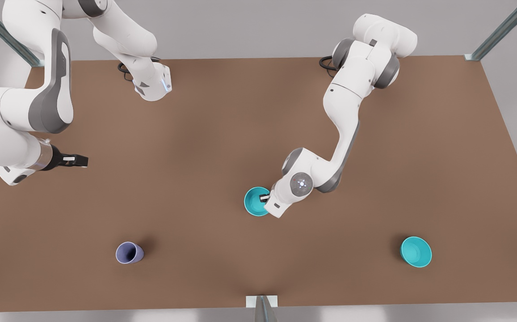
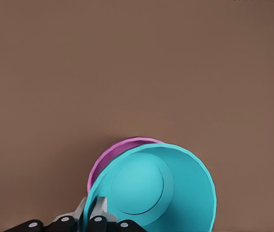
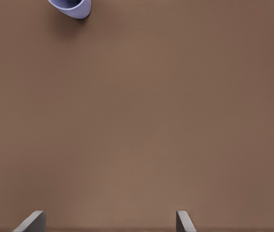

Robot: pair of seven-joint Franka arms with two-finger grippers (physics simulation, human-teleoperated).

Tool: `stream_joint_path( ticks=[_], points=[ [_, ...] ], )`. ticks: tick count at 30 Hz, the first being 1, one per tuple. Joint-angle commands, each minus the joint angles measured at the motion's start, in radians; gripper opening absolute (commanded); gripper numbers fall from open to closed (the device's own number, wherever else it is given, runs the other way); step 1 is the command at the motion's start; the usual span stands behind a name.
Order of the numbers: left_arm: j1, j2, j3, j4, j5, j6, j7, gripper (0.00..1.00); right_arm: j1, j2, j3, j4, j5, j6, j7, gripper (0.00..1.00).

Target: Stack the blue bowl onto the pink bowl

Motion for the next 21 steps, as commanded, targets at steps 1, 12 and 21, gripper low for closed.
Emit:
stream_joint_path(
  ticks=[1,12,21],
  points=[
    [-0.005,0.000,0.000,-0.001,-0.005,0.007,-0.133,0.21,0.000,-0.001,0.001,0.001,0.001,0.001,-0.007,1.00],
    [0.022,-0.426,0.396,0.045,0.181,-0.766,0.459,1.00,0.000,-0.001,0.001,-0.001,0.001,0.001,-0.007,1.00],
    [0.373,-0.739,-0.006,-0.278,0.299,-0.633,0.474,1.00,-0.005,-0.004,0.001,0.001,0.005,0.002,-0.006,1.00]
  ],
)
